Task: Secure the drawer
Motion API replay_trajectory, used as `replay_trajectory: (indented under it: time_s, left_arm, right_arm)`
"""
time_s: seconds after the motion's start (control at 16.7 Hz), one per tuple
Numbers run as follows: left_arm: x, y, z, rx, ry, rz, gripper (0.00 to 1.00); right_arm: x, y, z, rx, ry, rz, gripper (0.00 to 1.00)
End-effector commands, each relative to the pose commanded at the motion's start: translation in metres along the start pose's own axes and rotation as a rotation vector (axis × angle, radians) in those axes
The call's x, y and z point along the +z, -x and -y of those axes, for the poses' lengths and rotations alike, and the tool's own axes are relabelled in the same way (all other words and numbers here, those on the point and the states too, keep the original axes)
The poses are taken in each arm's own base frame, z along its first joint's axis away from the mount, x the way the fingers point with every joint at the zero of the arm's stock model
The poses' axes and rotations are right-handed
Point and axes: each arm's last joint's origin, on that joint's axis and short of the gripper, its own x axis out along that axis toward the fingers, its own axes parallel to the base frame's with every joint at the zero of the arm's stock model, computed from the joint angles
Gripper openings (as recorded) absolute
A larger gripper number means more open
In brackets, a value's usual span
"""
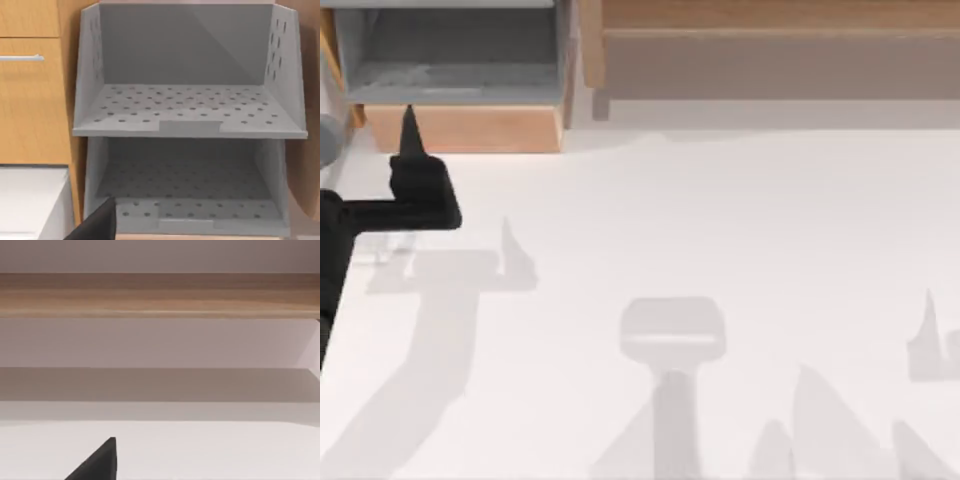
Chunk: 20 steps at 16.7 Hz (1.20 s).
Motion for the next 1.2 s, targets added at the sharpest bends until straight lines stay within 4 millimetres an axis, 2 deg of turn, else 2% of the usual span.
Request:
replay_trajectory:
  time_s: [0.3,0.48,0.9,1.08,1.2]
  left_arm:
    - [0.01,-0.017,0.055,-0.003,-0.006,-0.008,1.0]
    - [0.012,-0.018,0.068,-0.005,-0.003,-0.005,1.0]
    - [0.009,-0.024,0.063,-0.003,-0.015,0.001,1.0]
    - [0.0,-0.045,0.047,0.003,-0.056,0.037,1.0]
    - [-0.009,-0.065,0.025,0.014,-0.117,0.081,1.0]
  right_arm:
    - [0.0,0.0,0.0,0.0,0.0,0.0,1.0]
    - [0.0,0.0,0.0,0.0,0.0,0.0,1.0]
    - [0.0,0.0,0.0,0.0,0.0,0.0,1.0]
    - [0.0,0.0,0.0,0.0,0.0,0.0,1.0]
    - [0.0,0.0,0.0,0.0,0.0,0.0,1.0]
